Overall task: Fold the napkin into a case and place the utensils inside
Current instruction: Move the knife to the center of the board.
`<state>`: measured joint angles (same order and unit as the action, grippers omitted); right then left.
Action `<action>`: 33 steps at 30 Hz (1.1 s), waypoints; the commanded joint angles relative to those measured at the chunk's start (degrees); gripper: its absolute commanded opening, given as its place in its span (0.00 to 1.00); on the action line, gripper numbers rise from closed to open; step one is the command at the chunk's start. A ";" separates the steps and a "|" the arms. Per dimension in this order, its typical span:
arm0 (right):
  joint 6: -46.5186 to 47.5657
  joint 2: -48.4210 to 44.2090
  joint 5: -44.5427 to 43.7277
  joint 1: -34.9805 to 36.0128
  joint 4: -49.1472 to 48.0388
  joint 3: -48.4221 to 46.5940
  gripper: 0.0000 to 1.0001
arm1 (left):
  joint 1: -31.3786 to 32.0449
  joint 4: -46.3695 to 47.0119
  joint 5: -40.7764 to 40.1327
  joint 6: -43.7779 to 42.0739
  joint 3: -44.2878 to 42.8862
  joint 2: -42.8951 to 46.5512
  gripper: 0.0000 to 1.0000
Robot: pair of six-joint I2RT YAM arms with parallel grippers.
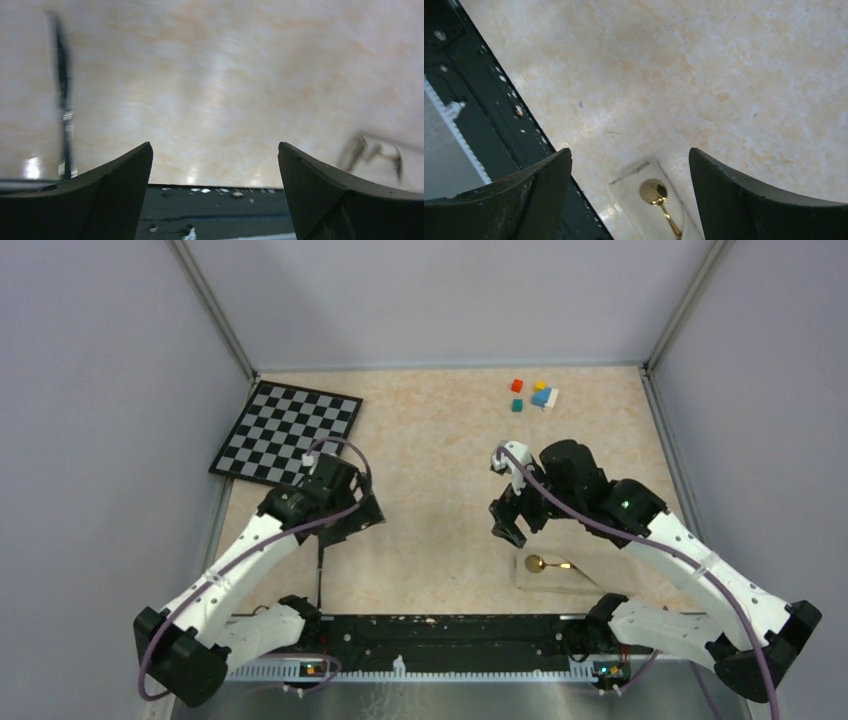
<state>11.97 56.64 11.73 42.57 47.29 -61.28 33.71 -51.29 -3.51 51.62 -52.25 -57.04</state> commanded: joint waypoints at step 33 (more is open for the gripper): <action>-14.99 -27.47 6.85 0.62 -20.39 9.02 0.85 | -32.11 9.80 15.27 -5.98 19.63 -22.20 0.51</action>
<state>-1.06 29.23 18.13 42.65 30.17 -50.72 0.91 -48.58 3.90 44.75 -37.80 -78.41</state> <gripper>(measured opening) 0.857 0.572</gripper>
